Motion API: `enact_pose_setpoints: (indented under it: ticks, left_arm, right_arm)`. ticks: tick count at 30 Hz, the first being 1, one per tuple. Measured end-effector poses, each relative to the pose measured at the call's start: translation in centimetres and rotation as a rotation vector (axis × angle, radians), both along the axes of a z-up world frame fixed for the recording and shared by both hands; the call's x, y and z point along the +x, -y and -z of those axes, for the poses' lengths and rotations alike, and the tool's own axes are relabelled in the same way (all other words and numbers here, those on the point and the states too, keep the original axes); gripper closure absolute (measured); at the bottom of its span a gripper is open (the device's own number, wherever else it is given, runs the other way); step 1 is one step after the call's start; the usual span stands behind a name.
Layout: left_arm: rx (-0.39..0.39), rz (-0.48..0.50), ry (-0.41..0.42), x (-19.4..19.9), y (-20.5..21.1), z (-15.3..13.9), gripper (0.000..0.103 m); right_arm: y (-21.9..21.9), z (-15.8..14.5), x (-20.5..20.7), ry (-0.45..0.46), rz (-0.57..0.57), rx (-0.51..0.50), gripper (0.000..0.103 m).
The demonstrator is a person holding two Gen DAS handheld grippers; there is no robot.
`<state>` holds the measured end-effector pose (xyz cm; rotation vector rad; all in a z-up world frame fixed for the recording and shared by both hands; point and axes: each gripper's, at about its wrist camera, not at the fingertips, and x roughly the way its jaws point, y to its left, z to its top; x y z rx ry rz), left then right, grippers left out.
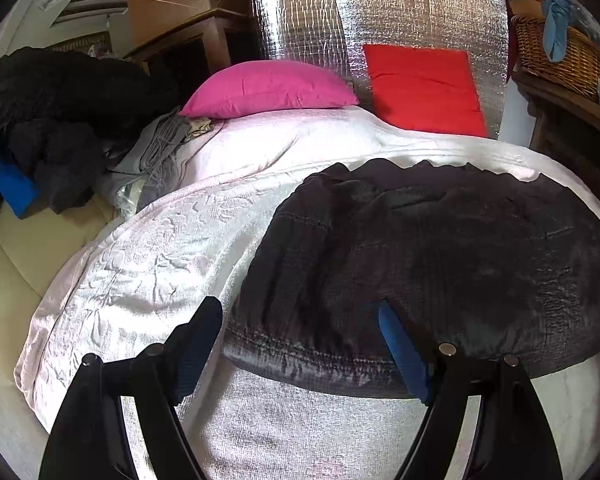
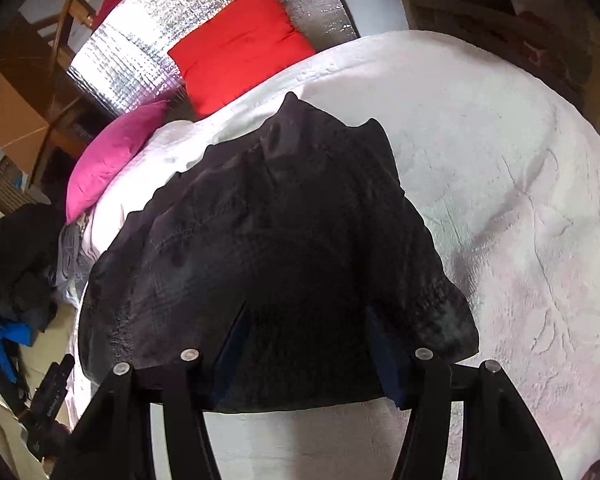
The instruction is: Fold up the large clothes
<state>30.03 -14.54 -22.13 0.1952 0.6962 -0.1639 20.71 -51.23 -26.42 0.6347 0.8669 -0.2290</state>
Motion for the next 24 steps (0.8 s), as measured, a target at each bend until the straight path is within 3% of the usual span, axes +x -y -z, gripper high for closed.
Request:
enact_pose_setpoints:
  ticks: [24]
  left_arm:
    - [0.023, 0.023, 0.003, -0.23, 0.80, 0.13, 0.022]
  right_arm:
    - [-0.48, -0.05, 0.27, -0.016, -0.025, -0.045, 0.040]
